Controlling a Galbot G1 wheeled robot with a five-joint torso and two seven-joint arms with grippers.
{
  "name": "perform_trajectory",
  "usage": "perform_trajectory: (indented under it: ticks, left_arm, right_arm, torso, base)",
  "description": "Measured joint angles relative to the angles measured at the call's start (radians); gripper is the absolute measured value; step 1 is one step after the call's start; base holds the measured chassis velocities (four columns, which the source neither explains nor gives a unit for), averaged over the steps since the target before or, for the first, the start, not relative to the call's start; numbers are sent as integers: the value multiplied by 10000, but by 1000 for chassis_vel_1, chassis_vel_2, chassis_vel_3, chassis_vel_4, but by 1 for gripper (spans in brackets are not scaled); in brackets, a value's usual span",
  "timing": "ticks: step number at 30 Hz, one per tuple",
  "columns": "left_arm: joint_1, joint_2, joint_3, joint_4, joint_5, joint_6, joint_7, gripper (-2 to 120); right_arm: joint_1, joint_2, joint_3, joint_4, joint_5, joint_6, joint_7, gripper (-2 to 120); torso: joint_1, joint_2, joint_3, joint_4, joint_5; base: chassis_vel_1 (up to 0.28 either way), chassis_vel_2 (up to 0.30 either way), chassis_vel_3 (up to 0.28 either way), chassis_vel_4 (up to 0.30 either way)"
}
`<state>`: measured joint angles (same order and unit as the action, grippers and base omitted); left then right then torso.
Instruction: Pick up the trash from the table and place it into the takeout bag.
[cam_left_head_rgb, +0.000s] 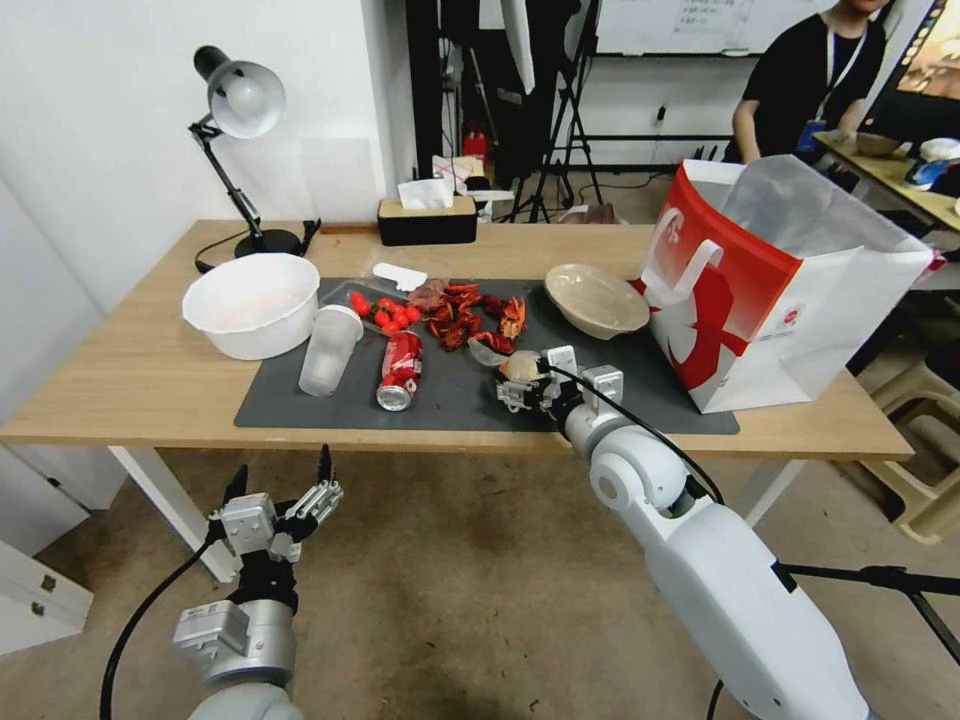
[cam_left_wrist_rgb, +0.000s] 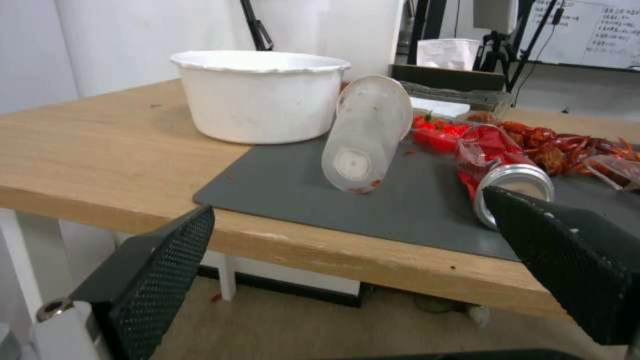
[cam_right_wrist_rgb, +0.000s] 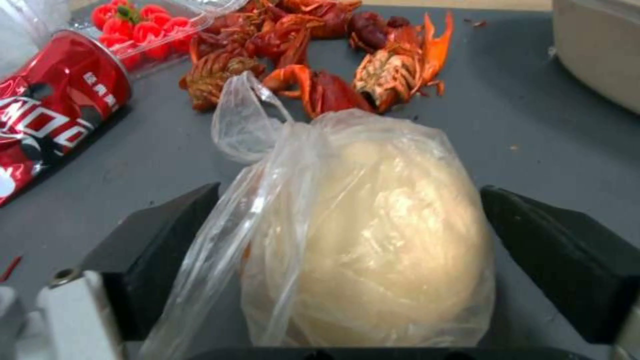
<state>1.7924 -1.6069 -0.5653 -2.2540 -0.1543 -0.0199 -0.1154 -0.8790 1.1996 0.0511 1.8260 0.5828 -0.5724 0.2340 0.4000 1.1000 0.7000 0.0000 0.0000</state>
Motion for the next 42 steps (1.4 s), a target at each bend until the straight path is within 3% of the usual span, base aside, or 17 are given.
perform_trajectory:
  ticks: [9,11,16,22,25,31,35,37,38,41,42]
  left_arm:
    - [22,12,-17,-8,63,-61,-153,100]
    - [47,26,-15,-64,62,-91,-161,100]
    - [42,72,-16,-70,50,-100,-165,100]
    - [39,62,33,-33,53,-125,-174,100]
    - [49,57,27,-89,63,-137,-178,100]
    - [80,44,20,-115,77,-176,-180,100]
    - [102,11,51,-142,120,-205,-178,100]
    - [110,2,65,-160,144,-219,-176,100]
    - [110,2,65,-160,144,-219,-176,100]
    - [136,-4,70,-203,152,-228,-170,100]
    - [136,-4,70,-203,152,-228,-170,100]
  right_arm:
    - [-314,-85,51,88,257,-85,-24,73]
    - [-486,-202,176,177,262,83,-89,59]
    - [-606,-381,270,280,218,350,-240,44]
    - [-745,-667,648,688,-517,1232,-836,25]
    - [-661,-1210,1315,1349,-1684,2255,-1386,12]
    - [-176,-1977,2015,2074,-1749,2642,-1177,7]
    - [577,-2695,2675,2533,-1053,2426,-255,7]
    - [1021,-2946,3046,2656,-593,1747,839,7]
    - [1021,-2946,3046,2656,-593,1747,839,7]
    - [1629,-3290,3620,2663,447,306,2724,7]
    - [1629,-3290,3620,2663,447,306,2724,7]
  torso:
    - [0,1,-1,0,1]
    - [0,2,-1,0,1]
    - [-1,1,-1,0,2]
    - [0,1,0,0,3]
    - [0,1,0,0,4]
    - [0,1,-1,0,3]
    - [0,1,0,2,2]
    - [0,1,0,2,0]
    - [0,1,0,2,0]
    - [1,1,0,0,1]
    - [1,1,0,0,1]
  base:
    - [0,0,0,0]
    - [0,0,0,0]
    - [0,0,0,0]
    - [0,0,0,0]
    - [0,0,0,0]
    - [0,0,0,0]
    - [0,0,0,0]
    - [0,0,0,0]
    - [0,0,0,0]
    - [0,0,0,0]
    - [0,0,0,0]
